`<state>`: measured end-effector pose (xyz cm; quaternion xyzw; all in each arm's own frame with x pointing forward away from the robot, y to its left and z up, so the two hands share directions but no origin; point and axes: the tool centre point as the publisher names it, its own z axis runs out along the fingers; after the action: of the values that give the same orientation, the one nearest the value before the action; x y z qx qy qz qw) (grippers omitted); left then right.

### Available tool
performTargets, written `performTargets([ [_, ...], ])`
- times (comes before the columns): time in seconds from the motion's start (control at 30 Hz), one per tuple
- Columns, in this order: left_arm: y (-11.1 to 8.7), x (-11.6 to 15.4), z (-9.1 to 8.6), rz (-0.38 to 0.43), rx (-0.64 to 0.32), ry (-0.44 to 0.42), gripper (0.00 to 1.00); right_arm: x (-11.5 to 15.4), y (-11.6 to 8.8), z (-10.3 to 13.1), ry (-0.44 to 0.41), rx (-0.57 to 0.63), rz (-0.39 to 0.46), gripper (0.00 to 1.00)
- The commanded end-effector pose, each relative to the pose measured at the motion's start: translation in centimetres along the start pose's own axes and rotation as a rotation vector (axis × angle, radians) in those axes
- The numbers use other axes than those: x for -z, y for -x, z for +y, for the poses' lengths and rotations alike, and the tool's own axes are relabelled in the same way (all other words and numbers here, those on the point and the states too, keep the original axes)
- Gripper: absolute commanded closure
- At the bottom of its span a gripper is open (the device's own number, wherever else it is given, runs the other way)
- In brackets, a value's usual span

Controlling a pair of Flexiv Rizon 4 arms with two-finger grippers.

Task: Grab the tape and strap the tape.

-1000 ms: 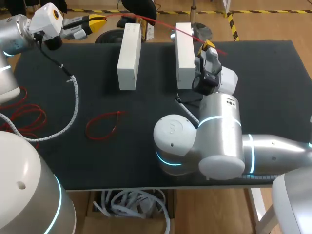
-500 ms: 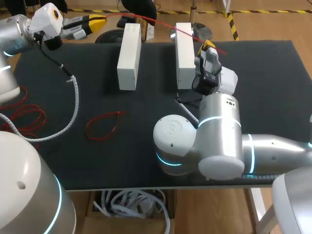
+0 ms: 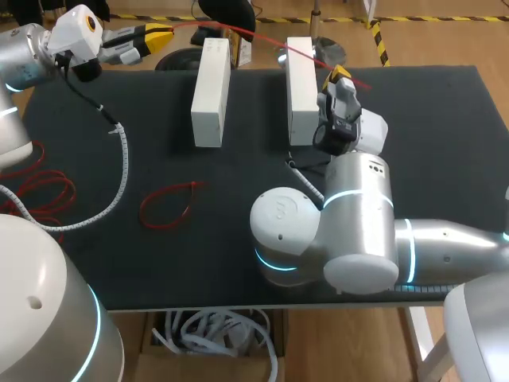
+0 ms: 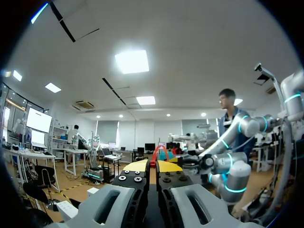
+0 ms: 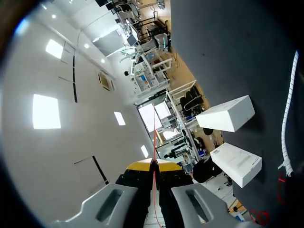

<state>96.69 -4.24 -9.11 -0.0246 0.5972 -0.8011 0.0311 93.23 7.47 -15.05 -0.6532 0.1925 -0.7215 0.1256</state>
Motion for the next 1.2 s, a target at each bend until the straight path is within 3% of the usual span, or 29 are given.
performTargets([
  [0.03,0.1,0.1,0.0,0.004,0.000,0.000,1.00,0.0,-0.1,-0.1,0.006,0.002,-0.004,1.00],
  [0.17,0.2,0.3,-0.1,0.029,-0.019,0.039,1.00,0.0,-0.1,-0.1,0.006,0.002,-0.004,1.00],
  [0.33,0.3,0.7,-0.8,0.035,-0.041,0.202,1.00,0.0,-0.1,-0.1,0.006,0.002,-0.004,1.00],
  [0.57,0.2,-0.4,-1.6,0.153,-0.067,0.632,1.00,0.0,-0.1,-0.1,0.006,0.002,-0.004,1.00],
  [0.77,0.0,-1.4,-0.5,0.185,-0.078,0.855,1.00,0.0,-0.1,-0.1,0.006,0.002,-0.004,1.00],
  [0.93,-0.3,-1.9,0.3,0.196,-0.085,0.949,1.00,0.0,-0.1,-0.1,0.006,0.002,-0.004,1.00],
  [1.2,-0.3,-1.9,0.4,0.194,-0.085,0.946,1.00,0.0,-0.1,-0.1,0.006,0.002,-0.004,1.00],
])
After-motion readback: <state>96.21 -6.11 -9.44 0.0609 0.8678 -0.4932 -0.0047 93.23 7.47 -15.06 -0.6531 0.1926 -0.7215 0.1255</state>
